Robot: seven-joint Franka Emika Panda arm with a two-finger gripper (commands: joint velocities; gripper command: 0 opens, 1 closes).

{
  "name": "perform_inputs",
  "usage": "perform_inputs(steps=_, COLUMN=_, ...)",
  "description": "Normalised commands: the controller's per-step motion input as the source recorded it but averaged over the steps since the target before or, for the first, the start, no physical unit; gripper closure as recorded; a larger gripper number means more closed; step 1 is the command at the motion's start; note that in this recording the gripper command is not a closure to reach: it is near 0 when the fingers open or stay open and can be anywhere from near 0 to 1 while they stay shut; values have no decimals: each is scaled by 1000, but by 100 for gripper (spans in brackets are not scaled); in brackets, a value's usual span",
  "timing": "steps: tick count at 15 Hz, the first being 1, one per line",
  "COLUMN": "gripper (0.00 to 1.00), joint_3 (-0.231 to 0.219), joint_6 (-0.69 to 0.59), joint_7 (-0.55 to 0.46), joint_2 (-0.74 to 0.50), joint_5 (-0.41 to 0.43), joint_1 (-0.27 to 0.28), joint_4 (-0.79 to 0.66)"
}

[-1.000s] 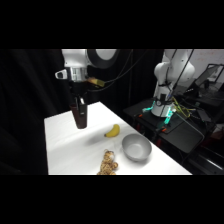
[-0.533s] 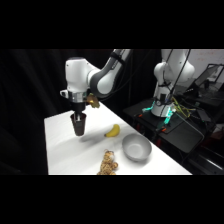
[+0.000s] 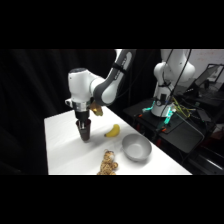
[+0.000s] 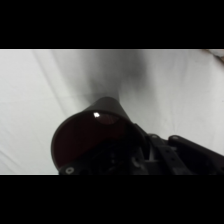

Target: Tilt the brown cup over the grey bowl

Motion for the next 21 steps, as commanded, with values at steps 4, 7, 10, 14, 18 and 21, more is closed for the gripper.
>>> perform_inputs(steps=4, gripper=0, joint_3=10, joint_6=-59, joint_7=24, joint_2=-9, joint_5=27, joint_1=7, joint_4=-13)
perform_inputs(steps=7, gripper=0, joint_3=-14, joint_6=-70, joint_7=41, joint_2=-134, joint_5=3, joint_1=27, joint_4=-58)
perform_inputs(steps=10, gripper=0, joint_3=13, joint_6=-142, joint_7=9, joint_2=-269, joint_5=20, joint_1=24, joint_4=-127)
perform_inputs(steps=14, gripper=0, joint_3=50, joint_6=-277, joint_7=-34, joint_2=-388, joint_5=30, joint_1=20, joint_4=-177)
perform_inputs(steps=18, gripper=0, joint_3=69, joint_6=-398, joint_7=-195, joint_2=-627, joint_5=110, joint_1=-89, joint_4=-181)
perform_inputs(steps=21, gripper=0, joint_3=42, joint_6=-328, joint_7=-254, joint_2=-630, joint_5=184, joint_1=-161, joint_4=-110)
